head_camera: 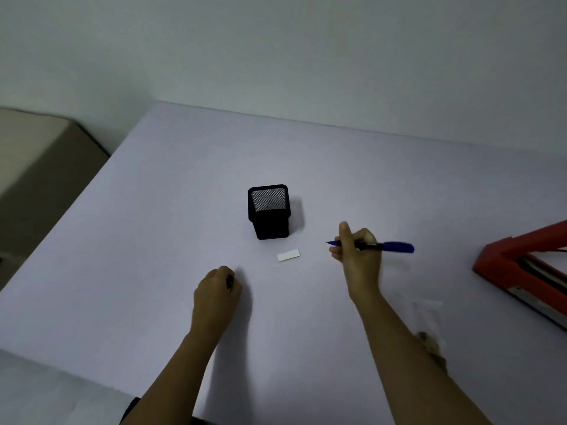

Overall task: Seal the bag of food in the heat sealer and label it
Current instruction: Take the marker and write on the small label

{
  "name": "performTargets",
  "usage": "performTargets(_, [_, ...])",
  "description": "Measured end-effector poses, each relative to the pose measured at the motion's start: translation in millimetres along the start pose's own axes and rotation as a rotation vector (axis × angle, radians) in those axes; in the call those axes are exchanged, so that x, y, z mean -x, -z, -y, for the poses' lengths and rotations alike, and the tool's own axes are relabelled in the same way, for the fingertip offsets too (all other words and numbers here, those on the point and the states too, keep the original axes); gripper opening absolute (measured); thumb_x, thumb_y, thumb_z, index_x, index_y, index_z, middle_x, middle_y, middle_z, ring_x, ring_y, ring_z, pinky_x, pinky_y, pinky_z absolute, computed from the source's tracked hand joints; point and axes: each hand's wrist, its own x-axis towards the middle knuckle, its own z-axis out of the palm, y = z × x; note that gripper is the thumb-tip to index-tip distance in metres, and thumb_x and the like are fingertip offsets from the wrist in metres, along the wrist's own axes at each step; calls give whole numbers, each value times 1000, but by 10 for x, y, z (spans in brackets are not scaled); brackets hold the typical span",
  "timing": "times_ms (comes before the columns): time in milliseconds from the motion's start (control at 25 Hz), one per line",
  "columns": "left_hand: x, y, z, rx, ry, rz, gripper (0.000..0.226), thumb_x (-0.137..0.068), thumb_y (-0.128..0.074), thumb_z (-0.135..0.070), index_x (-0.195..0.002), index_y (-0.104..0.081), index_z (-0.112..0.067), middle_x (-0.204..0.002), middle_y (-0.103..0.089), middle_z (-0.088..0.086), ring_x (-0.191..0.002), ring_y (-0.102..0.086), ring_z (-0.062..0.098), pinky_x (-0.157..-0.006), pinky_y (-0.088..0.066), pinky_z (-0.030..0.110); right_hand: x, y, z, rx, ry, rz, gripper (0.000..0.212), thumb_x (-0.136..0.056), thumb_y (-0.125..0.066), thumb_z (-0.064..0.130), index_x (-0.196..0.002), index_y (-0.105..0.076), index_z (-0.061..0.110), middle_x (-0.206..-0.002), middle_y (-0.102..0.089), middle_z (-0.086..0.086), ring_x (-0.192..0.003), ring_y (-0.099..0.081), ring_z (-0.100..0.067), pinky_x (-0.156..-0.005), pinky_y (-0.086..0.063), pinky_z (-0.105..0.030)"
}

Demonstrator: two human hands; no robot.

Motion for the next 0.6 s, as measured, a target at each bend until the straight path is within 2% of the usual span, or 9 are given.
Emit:
performTargets(160, [20, -82, 137, -14, 8, 54, 8, -86, -54, -10, -85, -59, -4, -75, -58, 7, -68, -53, 24, -63, -36, 29, 77, -65, -228, 68, 39, -4, 36, -86, -64, 24, -63, -40, 10, -53, -51, -8, -39, -50, -3, -46, -45, -16])
performTargets(200, [35, -86, 151, 9, 16, 54, 10, -86, -56, -12, -91, -59, -5, -81, -61, 8, -73, -56, 25, -65, -37, 29, 80, -82, -281, 85, 47, 2, 35, -86, -64, 24, -64, -40, 10, -52, -49, -8, -38, -48, -3, -45, -43, -17])
performTargets(320, [134, -39, 108, 114, 44, -77, 43, -83, -65, -23, -120, -51, -9, -103, -54, 4, -87, -54, 21, -72, -42, 30, 53, -141, -425, 124, 65, -4, 37, -87, -62, 27, -63, -40, 10, -51, -48, -7, -39, -46, -4, -48, -42, -21])
performTargets(400, [186, -54, 25, 153, -133, -236, 35, -84, -58, -25, -113, -56, -4, -99, -55, 8, -81, -56, 21, -67, -44, 28, 27, -198, -508, 120, 73, -17, 38, -88, -61, 27, -62, -39, 11, -53, -49, -9, -40, -48, -4, -50, -43, -22])
performTargets(440, [191, -103, -13, 137, -258, -256, 29, -85, -53, -24, -104, -60, -3, -94, -58, 10, -76, -58, 21, -64, -45, 26, 17, -229, -541, 105, 80, -15, 37, -88, -61, 25, -62, -39, 11, -55, -50, -10, -40, -49, -4, -49, -44, -21])
performTargets(520, [128, -275, -83, 107, -443, -187, 25, -87, -49, -20, -94, -65, -2, -87, -61, 10, -73, -59, 19, -65, -43, 18, -1, -276, -603, 102, 107, -2, 35, -87, -63, 21, -64, -40, 10, -55, -52, -10, -40, -52, -4, -47, -46, -18])
performTargets(600, [4, -487, -155, 123, -481, -114, 18, -87, -56, -12, -94, -68, -1, -89, -64, 11, -76, -62, 19, -73, -41, 15, -22, -294, -651, 127, 141, 2, 33, -86, -64, 18, -64, -41, 10, -54, -54, -10, -40, -53, -5, -46, -46, -17])
